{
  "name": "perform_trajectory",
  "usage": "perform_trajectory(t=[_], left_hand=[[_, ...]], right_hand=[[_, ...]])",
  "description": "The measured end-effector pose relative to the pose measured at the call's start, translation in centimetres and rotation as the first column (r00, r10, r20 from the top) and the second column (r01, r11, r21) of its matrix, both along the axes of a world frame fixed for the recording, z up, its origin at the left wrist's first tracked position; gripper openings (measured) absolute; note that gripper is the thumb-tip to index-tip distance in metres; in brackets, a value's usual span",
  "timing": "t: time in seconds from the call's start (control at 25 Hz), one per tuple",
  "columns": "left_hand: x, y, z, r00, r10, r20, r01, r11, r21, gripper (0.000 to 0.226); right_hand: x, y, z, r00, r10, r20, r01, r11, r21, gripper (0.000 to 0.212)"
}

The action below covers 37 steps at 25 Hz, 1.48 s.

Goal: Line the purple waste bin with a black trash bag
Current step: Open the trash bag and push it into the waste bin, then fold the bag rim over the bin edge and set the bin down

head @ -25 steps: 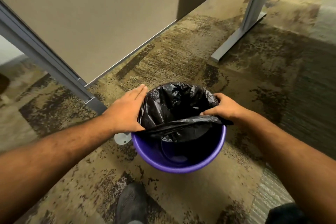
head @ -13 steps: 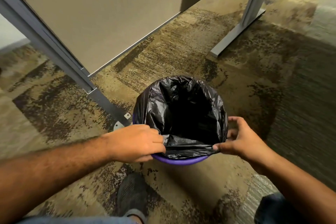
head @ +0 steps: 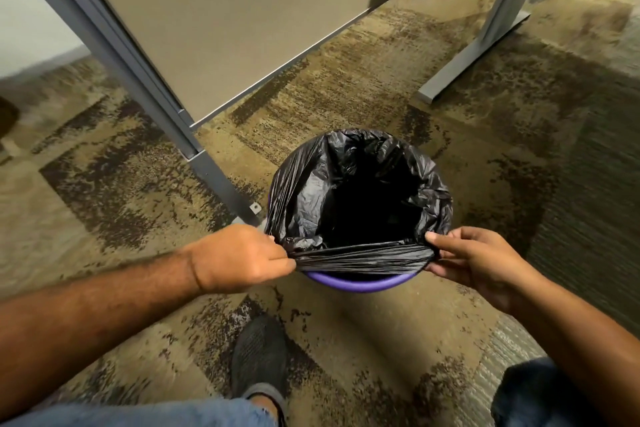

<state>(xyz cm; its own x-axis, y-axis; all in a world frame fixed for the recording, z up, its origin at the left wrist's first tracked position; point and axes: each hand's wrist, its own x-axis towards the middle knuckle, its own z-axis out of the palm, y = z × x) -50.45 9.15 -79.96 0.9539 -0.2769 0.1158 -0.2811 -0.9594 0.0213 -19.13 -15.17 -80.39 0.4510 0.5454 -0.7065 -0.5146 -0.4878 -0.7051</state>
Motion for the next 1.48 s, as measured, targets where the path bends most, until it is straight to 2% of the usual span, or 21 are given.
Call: perform_trajectory(t=[0.16, 0.28, 0.36, 0.44, 0.48, 0.52, 0.6, 0.68, 0.72, 0.84, 0.92, 1.04, 1.12, 1.2, 1.24, 1.28, 1.32, 1.36, 1.4, 1.44, 1.48], left_hand=[[-1.9, 0.0, -0.8, 1.0, -0.01, -0.019, 0.01, 1.0, 0.005, 0.035], [-3.5, 0.1, -1.0, 0.978, 0.152, -0.145, -0.165, 0.983, -0.085, 0.045], [-4.3, -0.4, -0.7, 0.917, 0.347, -0.196, -0.388, 0.891, -0.237, 0.04], [-4.0, -0.4, -0.2, 0.825, 0.533, -0.186, -0.561, 0.734, -0.383, 0.039], [-3.5, -0.3, 0.2, 0.779, 0.602, -0.175, -0.615, 0.682, -0.395, 0.04], [-3.2, 0.1, 0.6, 0.749, 0.643, -0.161, -0.652, 0.673, -0.349, 0.041], [-2.7, 0.9, 0.8, 0.741, 0.657, -0.137, -0.671, 0.722, -0.169, 0.037], [-2.6, 1.1, 0.0, 0.73, 0.656, -0.192, -0.676, 0.734, -0.064, 0.037], [-2.5, 1.0, -0.6, 0.71, 0.657, -0.254, -0.693, 0.716, -0.085, 0.042], [-2.5, 1.2, -1.2, 0.673, 0.588, -0.449, -0.734, 0.605, -0.308, 0.047], [-2.8, 1.6, -0.6, 0.742, 0.519, -0.424, -0.657, 0.688, -0.309, 0.04], [-3.2, 1.9, 0.3, 0.914, 0.381, -0.14, -0.395, 0.914, -0.091, 0.035], [-2.5, 1.9, 0.8, 0.972, 0.234, -0.031, -0.23, 0.968, 0.098, 0.035], [-1.5, 1.5, 1.0, 0.991, 0.136, -0.014, -0.13, 0.969, 0.211, 0.04], [-1.1, 1.1, 0.9, 0.993, 0.115, -0.017, -0.108, 0.967, 0.229, 0.042], [-0.8, 0.5, 0.8, 0.995, 0.099, -0.01, -0.094, 0.97, 0.224, 0.042], [-0.5, -0.1, 0.7, 0.997, 0.083, 0.003, -0.082, 0.975, 0.208, 0.041], [-0.2, -0.6, 0.5, 0.998, 0.067, 0.02, -0.07, 0.979, 0.191, 0.038], [0.1, -1.2, 0.5, 0.998, 0.051, 0.037, -0.057, 0.982, 0.178, 0.036], [0.4, -1.6, 0.5, 0.998, 0.035, 0.051, -0.042, 0.986, 0.163, 0.033], [0.8, -1.9, 0.5, 0.998, 0.029, 0.061, -0.038, 0.988, 0.149, 0.031]], right_hand=[[0.0, -0.3, -0.4, 0.991, 0.057, 0.123, -0.053, 0.998, -0.032, 0.032], [0.2, -0.2, -0.5, 0.984, 0.073, 0.16, -0.07, 0.997, -0.024, 0.031], [0.2, -0.1, -0.3, 0.986, 0.086, 0.142, -0.086, 0.996, -0.005, 0.031], [0.0, 0.1, -0.2, 0.986, 0.101, 0.134, -0.102, 0.995, 0.005, 0.034], [-0.1, 0.3, -0.1, 0.985, 0.106, 0.139, -0.106, 0.994, -0.005, 0.034], [-0.2, 0.3, 0.0, 0.983, 0.116, 0.145, -0.114, 0.993, -0.021, 0.034], [-0.1, 0.3, 0.1, 0.975, 0.154, 0.16, -0.147, 0.987, -0.059, 0.035], [0.0, 0.0, 0.2, 0.967, 0.197, 0.164, -0.185, 0.979, -0.087, 0.03], [0.1, -0.2, 0.2, 0.964, 0.205, 0.168, -0.192, 0.977, -0.089, 0.026], [0.8, -0.8, 0.2, 0.966, 0.177, 0.188, -0.165, 0.983, -0.077, 0.02], [1.2, -1.2, 0.1, 0.97, 0.179, 0.162, -0.174, 0.984, -0.048, 0.013], [1.7, -1.3, 0.6, 0.96, 0.251, 0.121, -0.248, 0.968, -0.044, 0.013], [2.0, -1.6, 1.2, 0.948, 0.305, 0.089, -0.302, 0.952, -0.05, 0.024], [1.9, -1.8, 1.8, 0.921, 0.362, 0.146, -0.347, 0.93, -0.118, 0.034], [1.7, -2.0, 1.9, 0.86, 0.425, 0.281, -0.38, 0.903, -0.201, 0.037], [1.6, -2.0, 1.8, 0.715, 0.497, 0.491, -0.386, 0.867, -0.315, 0.04], [1.3, -2.0, 1.7, 0.478, 0.537, 0.695, -0.373, 0.841, -0.393, 0.041], [0.8, -2.0, 1.7, 0.204, 0.509, 0.836, -0.422, 0.817, -0.394, 0.041], [0.0, -2.0, 1.8, -0.01, 0.443, 0.897, -0.529, 0.758, -0.38, 0.043], [-0.7, -1.9, 1.8, -0.138, 0.408, 0.903, -0.621, 0.674, -0.399, 0.047], [-1.3, -1.7, 1.7, -0.222, 0.397, 0.891, -0.674, 0.598, -0.434, 0.05]])
